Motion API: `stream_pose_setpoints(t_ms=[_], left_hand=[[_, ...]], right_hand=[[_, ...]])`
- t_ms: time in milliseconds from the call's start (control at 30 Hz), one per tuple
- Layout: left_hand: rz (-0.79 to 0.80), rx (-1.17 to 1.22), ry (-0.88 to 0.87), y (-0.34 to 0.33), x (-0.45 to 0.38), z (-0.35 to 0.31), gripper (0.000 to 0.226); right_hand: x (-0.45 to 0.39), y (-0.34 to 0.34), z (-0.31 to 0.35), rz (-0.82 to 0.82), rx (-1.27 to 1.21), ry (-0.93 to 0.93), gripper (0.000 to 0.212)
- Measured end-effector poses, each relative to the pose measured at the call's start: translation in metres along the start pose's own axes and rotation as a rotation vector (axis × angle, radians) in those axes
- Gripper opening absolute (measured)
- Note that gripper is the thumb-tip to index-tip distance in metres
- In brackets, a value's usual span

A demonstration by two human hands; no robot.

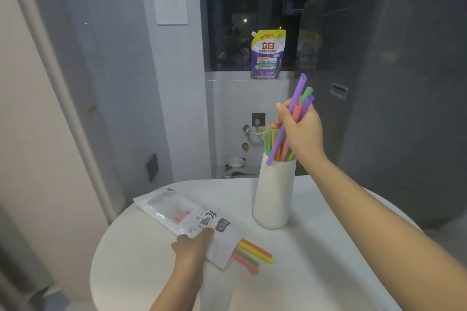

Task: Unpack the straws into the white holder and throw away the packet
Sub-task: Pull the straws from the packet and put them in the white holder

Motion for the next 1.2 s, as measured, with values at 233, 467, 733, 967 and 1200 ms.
stream_pose_setpoints(t_ms=[233, 467, 733, 967, 1200], left_hand=[[0.051, -0.238, -0.416, -0.047, 0.027, -0.04, 0.079], [0.392, -0.221, -0.647, -0.123, 0.052, -0.088, 0.108], [0.489, -0.121, -0.796, -0.169, 0.053, -0.123, 0.102], [0.497, -0.067, -0.865, -0.162, 0.052, -0.128, 0.05], [0.455, -0.162, -0.85, -0.157, 0.046, -0.125, 0.041]], right_hand=[[0.001, 0.005, 0.002, -0.013, -0.028, -0.031, 0.013], [-0.013, 0.015, 0.002, -0.082, -0.078, -0.054, 0.014], [-0.015, 0.009, 0.003, -0.064, -0.103, -0.033, 0.013], [-0.017, 0.008, 0.008, 0.059, -0.047, 0.059, 0.008], [-0.016, 0.0, 0.002, 0.238, 0.054, 0.09, 0.003]])
Point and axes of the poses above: each hand's wrist, its own x-axis away from the middle knuckle, its own y-axis out of the back of the hand, z = x × y, the point moved 3 cm from there along -x, towards the middle knuckle, and after that the axes turned 14 degrees about -z, right-handed, at the moved point
